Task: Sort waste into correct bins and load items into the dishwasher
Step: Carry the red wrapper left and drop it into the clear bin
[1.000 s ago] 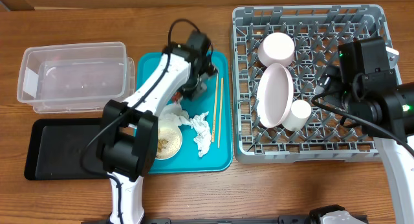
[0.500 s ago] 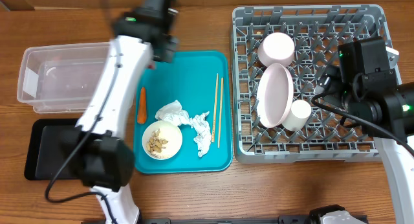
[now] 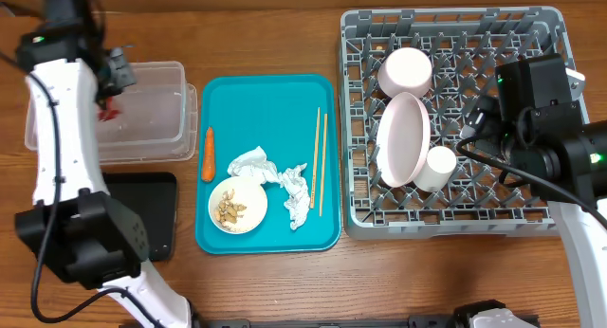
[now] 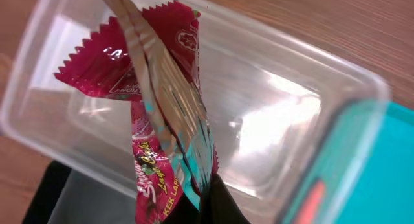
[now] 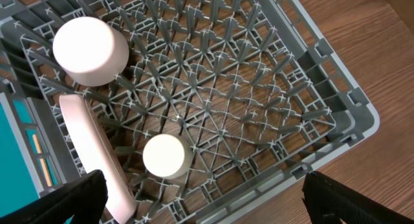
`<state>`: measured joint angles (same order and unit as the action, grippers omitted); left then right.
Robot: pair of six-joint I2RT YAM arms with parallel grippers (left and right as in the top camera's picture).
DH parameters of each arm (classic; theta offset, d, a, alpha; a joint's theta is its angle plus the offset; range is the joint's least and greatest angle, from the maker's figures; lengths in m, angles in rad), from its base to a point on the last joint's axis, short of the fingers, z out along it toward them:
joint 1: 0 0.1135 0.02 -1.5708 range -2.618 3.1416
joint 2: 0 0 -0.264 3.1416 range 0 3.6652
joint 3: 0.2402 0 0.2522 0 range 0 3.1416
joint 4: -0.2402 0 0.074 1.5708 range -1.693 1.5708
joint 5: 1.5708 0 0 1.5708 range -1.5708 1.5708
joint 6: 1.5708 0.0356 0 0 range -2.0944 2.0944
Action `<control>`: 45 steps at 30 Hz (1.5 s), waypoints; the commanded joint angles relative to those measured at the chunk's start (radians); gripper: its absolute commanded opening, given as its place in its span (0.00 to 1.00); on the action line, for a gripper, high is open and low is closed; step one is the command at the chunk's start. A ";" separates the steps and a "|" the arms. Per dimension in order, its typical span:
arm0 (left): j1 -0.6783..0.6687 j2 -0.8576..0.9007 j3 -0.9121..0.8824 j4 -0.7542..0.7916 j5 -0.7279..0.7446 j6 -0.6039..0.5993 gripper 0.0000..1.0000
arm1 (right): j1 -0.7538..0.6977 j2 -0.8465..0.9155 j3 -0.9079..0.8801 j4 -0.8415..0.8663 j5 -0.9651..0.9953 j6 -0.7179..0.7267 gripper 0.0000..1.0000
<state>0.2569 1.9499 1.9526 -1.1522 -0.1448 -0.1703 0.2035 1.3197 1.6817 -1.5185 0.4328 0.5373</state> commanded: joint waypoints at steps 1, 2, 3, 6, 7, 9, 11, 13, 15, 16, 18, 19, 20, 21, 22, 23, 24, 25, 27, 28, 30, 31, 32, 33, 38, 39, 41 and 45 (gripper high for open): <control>0.065 0.047 -0.009 0.006 0.053 -0.029 0.04 | -0.003 0.001 0.019 0.005 -0.001 -0.014 1.00; 0.077 0.054 -0.009 0.008 0.070 -0.029 0.05 | -0.003 0.001 0.019 0.005 -0.001 -0.014 1.00; 0.087 0.060 -0.009 0.010 0.084 -0.029 0.04 | -0.003 0.001 0.019 0.005 -0.001 -0.014 1.00; 0.110 0.074 -0.009 0.013 0.107 -0.029 0.06 | -0.003 0.001 0.019 0.005 -0.001 -0.014 1.00; 0.116 0.078 -0.009 0.016 0.111 -0.028 0.06 | -0.003 0.001 0.019 0.005 -0.001 -0.014 1.00; 0.122 0.081 -0.009 0.024 0.112 -0.028 0.07 | -0.003 0.001 0.019 0.005 -0.001 -0.014 1.00; 0.125 0.084 -0.009 0.042 0.109 -0.028 0.08 | -0.003 0.001 0.019 0.005 -0.001 -0.014 1.00; 0.124 0.086 -0.014 0.072 0.110 -0.028 0.09 | -0.003 0.001 0.019 0.005 -0.001 -0.014 1.00; 0.124 0.086 -0.020 0.087 0.110 -0.029 0.09 | -0.003 0.001 0.019 0.005 -0.001 -0.014 1.00; 0.124 0.086 -0.023 0.089 0.110 -0.029 0.09 | -0.003 0.001 0.019 0.005 -0.001 -0.014 1.00; 0.124 0.087 -0.045 0.100 0.109 -0.029 0.08 | -0.003 0.001 0.019 0.005 -0.001 -0.014 1.00; 0.124 0.087 -0.063 0.112 0.109 -0.029 0.08 | -0.003 0.001 0.019 0.005 -0.001 -0.014 1.00; 0.124 0.087 -0.080 0.123 0.109 -0.034 0.07 | -0.003 0.001 0.019 0.005 -0.001 -0.014 1.00; 0.125 0.087 -0.101 0.138 0.108 -0.041 0.07 | -0.003 0.001 0.019 0.005 -0.001 -0.014 1.00; 0.125 0.087 -0.121 0.152 0.108 -0.048 0.06 | -0.003 0.001 0.019 0.005 -0.001 -0.014 1.00; 0.125 0.087 -0.142 0.171 0.108 -0.055 0.06 | -0.003 0.001 0.019 0.005 -0.001 -0.014 1.00; 0.125 0.087 -0.154 0.183 0.108 -0.055 0.05 | -0.003 0.001 0.019 0.005 -0.001 -0.014 1.00; 0.124 0.087 -0.164 0.194 0.108 -0.055 0.05 | -0.003 0.001 0.019 0.005 -0.001 -0.014 1.00; 0.124 0.087 -0.166 0.203 0.108 -0.055 0.04 | -0.003 0.001 0.019 0.005 -0.001 -0.014 1.00; 0.125 0.087 -0.166 0.216 0.108 -0.055 0.06 | -0.003 0.001 0.019 0.005 -0.001 -0.014 1.00; 0.125 0.087 -0.166 0.225 0.102 -0.055 0.11 | -0.003 0.001 0.019 0.005 -0.001 -0.014 1.00; 0.125 0.087 -0.166 0.228 0.098 -0.055 0.13 | -0.003 0.001 0.019 0.005 -0.001 -0.014 1.00; 0.124 0.087 -0.166 0.231 0.093 -0.055 0.16 | -0.003 0.001 0.019 0.005 -0.001 -0.014 1.00; 0.124 0.087 -0.166 0.234 0.091 -0.055 0.25 | -0.003 0.001 0.019 0.005 -0.001 -0.014 1.00; 0.124 0.086 -0.165 0.237 0.091 -0.054 0.66 | -0.003 0.001 0.019 0.005 -0.001 -0.014 1.00; 0.124 0.084 -0.163 0.235 0.093 -0.054 0.67 | -0.003 0.001 0.019 0.005 -0.001 -0.014 1.00; 0.124 0.076 -0.152 0.211 0.103 -0.055 0.74 | -0.003 0.001 0.019 0.005 -0.001 -0.014 1.00; 0.121 0.037 -0.120 0.161 0.249 -0.055 0.85 | -0.003 0.001 0.019 0.005 -0.001 -0.014 1.00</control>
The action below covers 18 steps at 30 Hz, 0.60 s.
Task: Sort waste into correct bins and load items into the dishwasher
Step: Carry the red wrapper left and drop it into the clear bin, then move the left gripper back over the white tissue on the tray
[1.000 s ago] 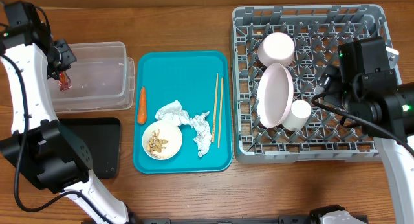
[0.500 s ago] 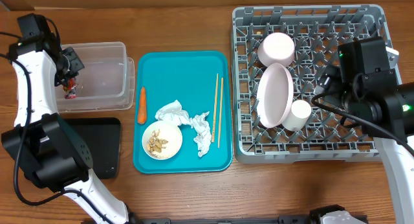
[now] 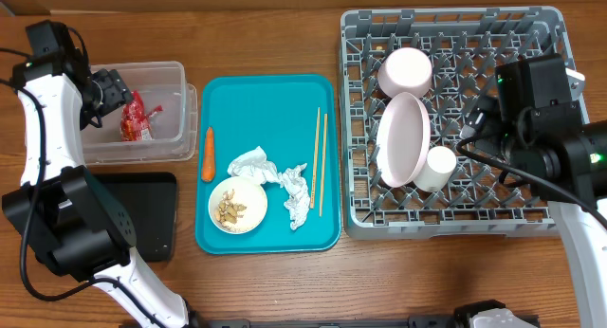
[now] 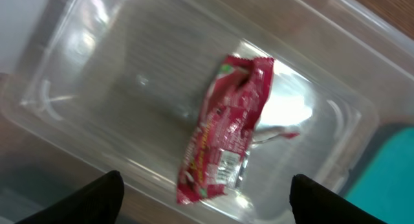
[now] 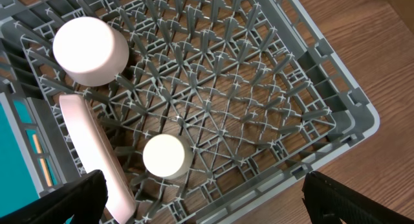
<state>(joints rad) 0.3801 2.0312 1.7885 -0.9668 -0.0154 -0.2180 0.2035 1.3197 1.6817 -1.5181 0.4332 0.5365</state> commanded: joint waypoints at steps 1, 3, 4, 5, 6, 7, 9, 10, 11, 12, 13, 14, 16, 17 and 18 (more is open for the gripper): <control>-0.004 -0.073 0.054 -0.067 0.219 -0.007 0.86 | -0.003 0.001 0.019 0.005 -0.002 -0.013 1.00; -0.014 -0.119 0.055 -0.142 0.344 -0.007 0.88 | -0.003 0.001 0.019 0.005 -0.002 -0.013 1.00; -0.022 -0.134 0.055 -0.173 0.371 -0.007 0.89 | -0.003 0.001 0.019 0.005 -0.002 -0.013 1.00; -0.033 -0.149 0.055 -0.208 0.385 -0.006 0.90 | -0.003 0.001 0.019 0.005 -0.002 -0.014 1.00; -0.044 -0.159 0.055 -0.233 0.386 -0.005 0.91 | -0.003 0.001 0.019 0.005 -0.002 -0.014 1.00; -0.059 -0.169 0.055 -0.258 0.386 0.008 0.92 | -0.003 0.001 0.019 0.005 -0.002 -0.013 1.00; -0.098 -0.182 0.055 -0.304 0.383 0.041 0.96 | -0.003 0.001 0.019 0.005 -0.002 -0.014 1.00; -0.119 -0.187 0.055 -0.322 0.378 0.051 0.98 | -0.003 0.001 0.019 0.005 -0.002 -0.013 1.00; -0.141 -0.188 0.055 -0.338 0.375 0.059 1.00 | -0.003 0.001 0.019 0.005 -0.002 -0.013 1.00; -0.178 -0.189 0.055 -0.361 0.370 0.062 1.00 | -0.003 0.001 0.019 0.005 -0.002 -0.013 1.00; -0.201 -0.188 0.054 -0.373 0.367 0.064 1.00 | -0.003 0.001 0.019 0.005 -0.002 -0.014 1.00; -0.230 -0.188 0.053 -0.390 0.359 0.064 1.00 | -0.003 0.001 0.019 0.005 -0.002 -0.013 1.00; -0.285 -0.188 0.052 -0.418 0.332 0.064 1.00 | -0.003 0.001 0.019 0.005 -0.002 -0.013 1.00; -0.313 -0.188 0.052 -0.426 0.318 0.064 1.00 | -0.003 0.001 0.019 0.005 -0.002 -0.013 1.00; -0.343 -0.188 0.052 -0.433 0.307 0.064 1.00 | -0.003 0.001 0.019 0.005 -0.002 -0.013 1.00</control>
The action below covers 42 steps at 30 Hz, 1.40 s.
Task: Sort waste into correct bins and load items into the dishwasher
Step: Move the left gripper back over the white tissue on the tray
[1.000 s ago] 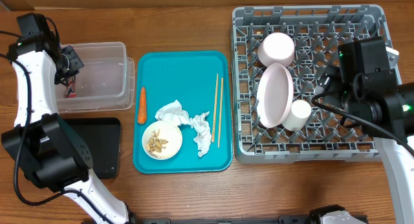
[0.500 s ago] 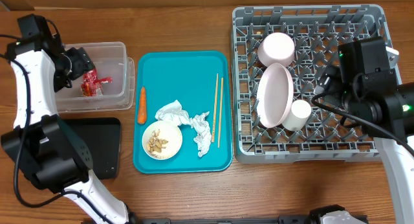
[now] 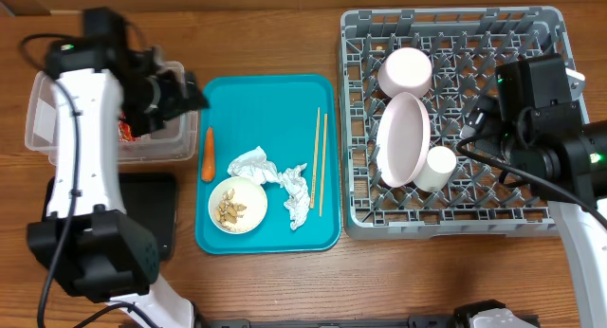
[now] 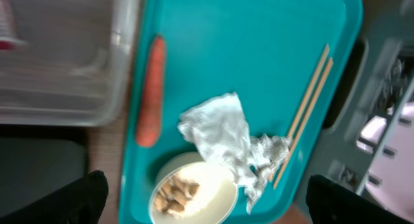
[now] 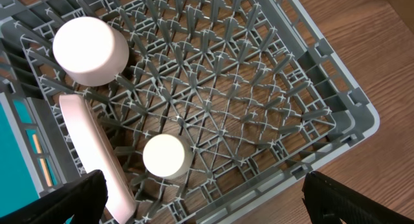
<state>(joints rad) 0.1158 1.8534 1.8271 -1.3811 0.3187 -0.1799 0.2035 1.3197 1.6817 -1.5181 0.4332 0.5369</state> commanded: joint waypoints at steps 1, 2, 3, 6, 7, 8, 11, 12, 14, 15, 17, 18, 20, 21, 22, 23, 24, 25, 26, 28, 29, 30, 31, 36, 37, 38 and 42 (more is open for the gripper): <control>-0.103 -0.010 0.014 -0.023 -0.035 0.026 1.00 | -0.003 0.001 0.019 0.005 -0.002 -0.014 1.00; -0.132 -0.010 0.014 -0.025 -0.044 0.027 1.00 | -0.003 0.001 0.019 0.005 -0.002 -0.014 1.00; -0.160 -0.010 0.014 -0.028 -0.058 0.027 1.00 | -0.003 0.001 0.019 0.005 -0.002 -0.014 1.00; -0.234 -0.010 0.008 -0.040 -0.109 0.026 1.00 | -0.003 0.001 0.019 0.005 -0.002 -0.014 1.00; -0.257 -0.010 0.000 -0.041 -0.129 0.026 1.00 | -0.003 0.001 0.019 0.005 -0.002 -0.014 1.00; -0.280 -0.010 -0.009 -0.044 -0.153 0.025 1.00 | -0.003 0.001 0.019 0.005 -0.002 -0.014 1.00; -0.331 -0.010 -0.044 -0.050 -0.190 0.006 1.00 | -0.003 0.001 0.019 0.005 -0.002 -0.014 1.00; -0.343 -0.010 -0.057 -0.050 -0.189 -0.002 1.00 | -0.003 0.001 0.019 0.005 -0.002 -0.014 1.00; -0.365 -0.010 -0.091 -0.043 -0.189 -0.020 1.00 | -0.003 0.001 0.019 0.005 -0.002 -0.014 1.00; -0.373 -0.010 -0.108 -0.035 -0.189 -0.028 1.00 | -0.003 0.001 0.019 0.005 -0.002 -0.014 1.00; -0.389 -0.010 -0.155 -0.003 -0.188 -0.044 1.00 | -0.003 0.001 0.019 0.005 -0.002 -0.014 1.00; -0.396 -0.010 -0.177 0.011 -0.189 -0.053 1.00 | -0.003 0.001 0.019 0.005 -0.002 -0.014 1.00; -0.405 -0.010 -0.221 0.040 -0.188 -0.066 1.00 | -0.003 0.001 0.019 0.005 -0.002 -0.014 1.00; -0.407 -0.010 -0.245 0.055 -0.188 -0.073 1.00 | -0.003 0.001 0.019 0.005 -0.002 -0.014 1.00; -0.407 -0.010 -0.264 0.067 -0.188 -0.079 1.00 | -0.003 0.001 0.019 0.005 -0.002 -0.014 1.00; -0.407 -0.010 -0.287 0.086 -0.188 -0.080 1.00 | -0.003 0.001 0.019 0.005 -0.002 -0.014 1.00; -0.407 -0.010 -0.306 0.105 -0.188 -0.080 1.00 | -0.003 0.001 0.019 0.005 -0.002 -0.014 1.00; -0.407 -0.010 -0.322 0.122 -0.188 -0.080 1.00 | -0.003 0.001 0.019 0.005 -0.002 -0.014 1.00; -0.407 -0.010 -0.342 0.148 -0.188 -0.080 1.00 | -0.003 0.001 0.019 0.005 -0.002 -0.014 1.00; -0.407 -0.010 -0.368 0.185 -0.189 -0.079 1.00 | -0.003 0.001 0.019 0.005 -0.002 -0.014 1.00; -0.407 -0.010 -0.383 0.209 -0.188 -0.080 1.00 | -0.003 0.001 0.019 0.005 -0.002 -0.014 1.00; -0.407 -0.010 -0.397 0.230 -0.188 -0.080 1.00 | -0.003 0.001 0.019 0.005 -0.002 -0.014 1.00; -0.407 -0.010 -0.411 0.250 -0.188 -0.080 1.00 | -0.003 0.001 0.019 0.005 -0.002 -0.014 1.00; -0.407 -0.010 -0.482 0.347 -0.188 -0.084 0.88 | -0.003 0.001 0.019 0.005 -0.002 -0.014 1.00; -0.407 -0.010 -0.491 0.359 -0.189 -0.083 0.85 | -0.003 0.001 0.019 0.005 -0.002 -0.014 1.00; -0.407 -0.010 -0.498 0.367 -0.190 -0.083 0.75 | -0.003 0.001 0.019 0.005 -0.002 -0.014 1.00; -0.406 -0.010 -0.499 0.369 -0.201 -0.082 0.50 | -0.003 0.001 0.019 0.005 -0.002 -0.014 1.00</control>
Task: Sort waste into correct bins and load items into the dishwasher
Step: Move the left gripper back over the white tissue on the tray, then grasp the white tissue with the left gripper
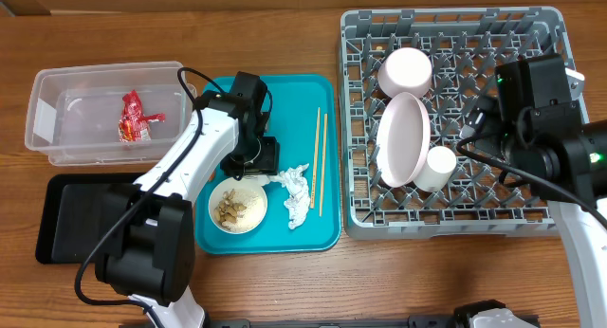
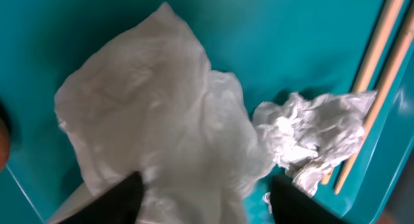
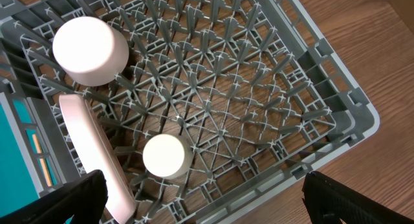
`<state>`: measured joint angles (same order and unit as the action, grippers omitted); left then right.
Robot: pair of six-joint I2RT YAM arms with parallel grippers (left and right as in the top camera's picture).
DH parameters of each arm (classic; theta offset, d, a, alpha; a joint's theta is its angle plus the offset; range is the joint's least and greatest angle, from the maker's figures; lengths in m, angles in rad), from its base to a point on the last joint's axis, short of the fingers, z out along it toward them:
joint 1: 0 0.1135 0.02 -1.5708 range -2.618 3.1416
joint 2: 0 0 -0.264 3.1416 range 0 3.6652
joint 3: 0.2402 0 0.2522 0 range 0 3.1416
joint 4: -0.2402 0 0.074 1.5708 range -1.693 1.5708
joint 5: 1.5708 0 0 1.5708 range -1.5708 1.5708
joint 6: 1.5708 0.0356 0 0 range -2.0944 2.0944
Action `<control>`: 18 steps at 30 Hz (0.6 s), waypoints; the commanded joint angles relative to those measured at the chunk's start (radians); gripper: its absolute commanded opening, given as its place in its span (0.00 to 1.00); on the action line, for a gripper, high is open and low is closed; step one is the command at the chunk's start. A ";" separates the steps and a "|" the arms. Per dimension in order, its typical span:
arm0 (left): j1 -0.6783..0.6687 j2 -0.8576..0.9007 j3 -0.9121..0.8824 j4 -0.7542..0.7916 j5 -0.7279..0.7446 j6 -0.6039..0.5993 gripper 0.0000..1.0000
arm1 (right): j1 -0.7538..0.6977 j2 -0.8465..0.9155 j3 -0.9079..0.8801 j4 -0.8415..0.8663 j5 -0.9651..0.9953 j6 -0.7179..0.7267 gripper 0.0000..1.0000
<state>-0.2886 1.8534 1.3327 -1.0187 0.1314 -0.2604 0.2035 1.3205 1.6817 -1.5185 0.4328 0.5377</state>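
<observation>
My left gripper (image 1: 252, 159) is low over the teal tray (image 1: 275, 100), open, its dark fingertips (image 2: 123, 197) standing either side of a crumpled white tissue (image 2: 162, 114). A second crumpled tissue (image 2: 317, 130) lies to its right beside a pair of chopsticks (image 1: 321, 162). A white bowl of food scraps (image 1: 237, 208) sits at the tray's front. A red wrapper (image 1: 132, 117) lies in the clear bin (image 1: 57, 91). My right gripper (image 3: 217, 208) hangs open above the grey dish rack (image 3: 323, 94), holding nothing.
A black bin (image 1: 85, 219) lies in front of the clear bin. The rack holds a pink bowl (image 1: 406, 72), an upright plate (image 1: 402, 140) and a small cup (image 1: 439, 169). My left arm crosses the tray's left edge and hides what lies there.
My left gripper has gone from high over the tray's left edge, beside the clear bin, to low over the crumpled tissue, still open. The right arm has not moved.
My left gripper first held the red wrapper above the clear bin. Then the wrapper lay in the bin and the gripper was open above it. After that the gripper was over the tray's left side, and now it straddles the tissue.
</observation>
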 commanded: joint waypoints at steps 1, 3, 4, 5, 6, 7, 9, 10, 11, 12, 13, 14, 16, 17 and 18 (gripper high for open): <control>-0.001 -0.010 -0.004 0.006 -0.013 -0.002 0.42 | -0.003 0.000 0.019 0.005 -0.001 -0.015 1.00; 0.000 -0.010 -0.004 0.006 -0.020 -0.002 0.30 | -0.003 0.000 0.019 0.005 -0.001 -0.014 1.00; 0.000 -0.010 -0.004 0.006 -0.032 -0.002 0.25 | -0.003 0.000 0.019 0.005 -0.001 -0.014 1.00; 0.000 -0.010 -0.004 0.006 -0.042 -0.002 0.18 | -0.003 0.000 0.019 0.005 -0.001 -0.014 1.00; 0.000 -0.010 -0.004 0.006 -0.055 -0.002 0.12 | -0.003 0.000 0.019 0.005 -0.001 -0.014 1.00; 0.000 -0.010 -0.004 0.006 -0.065 -0.002 0.08 | -0.003 0.000 0.019 0.005 -0.001 -0.014 1.00; 0.000 -0.010 0.001 0.005 -0.082 -0.002 0.04 | -0.003 0.000 0.019 0.005 -0.001 -0.014 1.00; 0.000 -0.010 0.006 0.005 -0.091 -0.002 0.04 | -0.003 0.000 0.019 0.005 -0.001 -0.014 1.00; 0.000 -0.010 0.011 0.005 -0.095 -0.002 0.04 | -0.003 0.000 0.019 0.005 -0.001 -0.014 1.00; 0.001 -0.010 0.019 0.002 -0.099 -0.002 0.04 | -0.003 0.000 0.019 0.005 -0.001 -0.015 1.00; 0.001 -0.010 0.032 -0.003 -0.108 -0.002 0.04 | -0.003 0.000 0.019 0.005 -0.001 -0.014 1.00; 0.002 -0.010 0.051 -0.016 -0.118 -0.002 0.04 | -0.003 0.000 0.019 0.005 -0.001 -0.014 1.00; 0.004 -0.010 0.095 -0.044 -0.137 -0.002 0.04 | -0.003 0.000 0.019 0.005 -0.001 -0.014 1.00; 0.007 -0.010 0.122 -0.060 -0.141 -0.002 0.04 | -0.003 0.000 0.019 0.005 -0.001 -0.015 1.00; 0.009 -0.010 0.151 -0.080 -0.141 -0.002 0.04 | -0.003 0.000 0.019 0.005 -0.001 -0.015 1.00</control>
<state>-0.2874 1.8534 1.3926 -1.0782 0.0307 -0.2596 0.2035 1.3205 1.6817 -1.5181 0.4328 0.5369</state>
